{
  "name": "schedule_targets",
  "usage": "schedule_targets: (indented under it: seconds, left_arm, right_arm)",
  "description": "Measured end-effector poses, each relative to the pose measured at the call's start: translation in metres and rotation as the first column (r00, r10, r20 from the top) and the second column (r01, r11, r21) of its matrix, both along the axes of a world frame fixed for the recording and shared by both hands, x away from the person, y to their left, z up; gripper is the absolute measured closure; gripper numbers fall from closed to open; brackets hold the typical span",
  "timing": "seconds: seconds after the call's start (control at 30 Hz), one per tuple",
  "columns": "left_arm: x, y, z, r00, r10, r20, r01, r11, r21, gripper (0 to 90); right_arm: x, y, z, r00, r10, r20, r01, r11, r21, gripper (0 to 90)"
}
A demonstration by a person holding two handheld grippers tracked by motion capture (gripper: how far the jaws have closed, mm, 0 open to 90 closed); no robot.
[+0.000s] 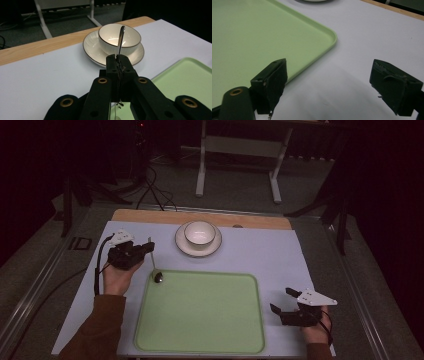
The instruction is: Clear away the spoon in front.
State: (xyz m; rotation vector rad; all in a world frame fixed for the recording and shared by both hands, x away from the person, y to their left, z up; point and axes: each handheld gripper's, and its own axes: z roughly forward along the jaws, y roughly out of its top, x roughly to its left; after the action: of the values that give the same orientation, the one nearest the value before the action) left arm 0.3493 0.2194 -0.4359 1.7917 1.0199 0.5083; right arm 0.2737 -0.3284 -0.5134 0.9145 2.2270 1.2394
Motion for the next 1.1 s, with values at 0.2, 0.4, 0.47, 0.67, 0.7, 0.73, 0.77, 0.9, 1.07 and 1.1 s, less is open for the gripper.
schedule_targets:
  seconds: [0.2, 0.4, 0.47, 0.67, 0.7, 0.73, 0.77, 0.9, 1.07, 1.1]
  left_arm:
    - [-0.009, 0.001, 0.004, 0.9995, -0.030, -0.006, 0.030, 0.9995, 0.009, 88.7]
    - [-0.018, 0.002, 0.007, 0.9985, -0.052, -0.018, 0.052, 0.9986, 0.002, 88.7]
    - [-0.020, 0.002, 0.008, 0.9978, -0.062, -0.024, 0.062, 0.9981, -0.006, 88.7]
    - [-0.026, -0.001, 0.011, 0.9953, -0.086, -0.043, 0.087, 0.9962, 0.006, 88.6]
    - [-0.027, -0.002, 0.011, 0.9945, -0.094, -0.048, 0.094, 0.9955, 0.013, 88.6]
    - [-0.028, -0.004, 0.010, 0.9935, -0.101, -0.053, 0.102, 0.9946, 0.021, 88.7]
    - [-0.028, -0.004, 0.010, 0.9935, -0.101, -0.053, 0.102, 0.9946, 0.021, 88.6]
    - [-0.031, -0.008, 0.009, 0.9888, -0.129, -0.075, 0.131, 0.9910, 0.026, 88.6]
    - [-0.034, -0.011, 0.007, 0.9817, -0.151, -0.116, 0.155, 0.9874, 0.030, 88.4]
    - [-0.036, -0.011, 0.007, 0.9802, -0.158, -0.119, 0.163, 0.9862, 0.031, 88.3]
  right_arm:
    - [0.000, 0.000, 0.000, 1.0000, 0.000, 0.000, 0.000, 1.0000, 0.000, 14.4]
    - [0.000, 0.000, 0.000, 1.0000, 0.000, -0.001, 0.000, 1.0000, -0.003, 14.4]
    - [0.000, 0.000, 0.000, 1.0000, 0.001, -0.001, -0.001, 1.0000, -0.003, 14.4]
    - [0.000, 0.000, 0.000, 1.0000, 0.002, -0.001, -0.002, 1.0000, -0.003, 14.4]
    - [0.000, 0.000, 0.000, 1.0000, 0.002, -0.001, -0.002, 1.0000, -0.003, 14.4]
    - [0.000, 0.000, 0.000, 1.0000, 0.003, -0.001, -0.003, 1.0000, -0.003, 14.4]
    - [0.000, 0.000, 0.000, 1.0000, 0.003, -0.001, -0.003, 1.0000, -0.003, 14.4]
    - [0.000, 0.000, 0.000, 1.0000, 0.004, -0.002, -0.004, 1.0000, -0.004, 14.4]
    - [0.000, 0.000, 0.000, 1.0000, 0.005, -0.002, -0.005, 1.0000, -0.007, 14.5]
    - [0.001, 0.000, 0.000, 1.0000, 0.006, -0.002, -0.006, 1.0000, -0.007, 14.5]
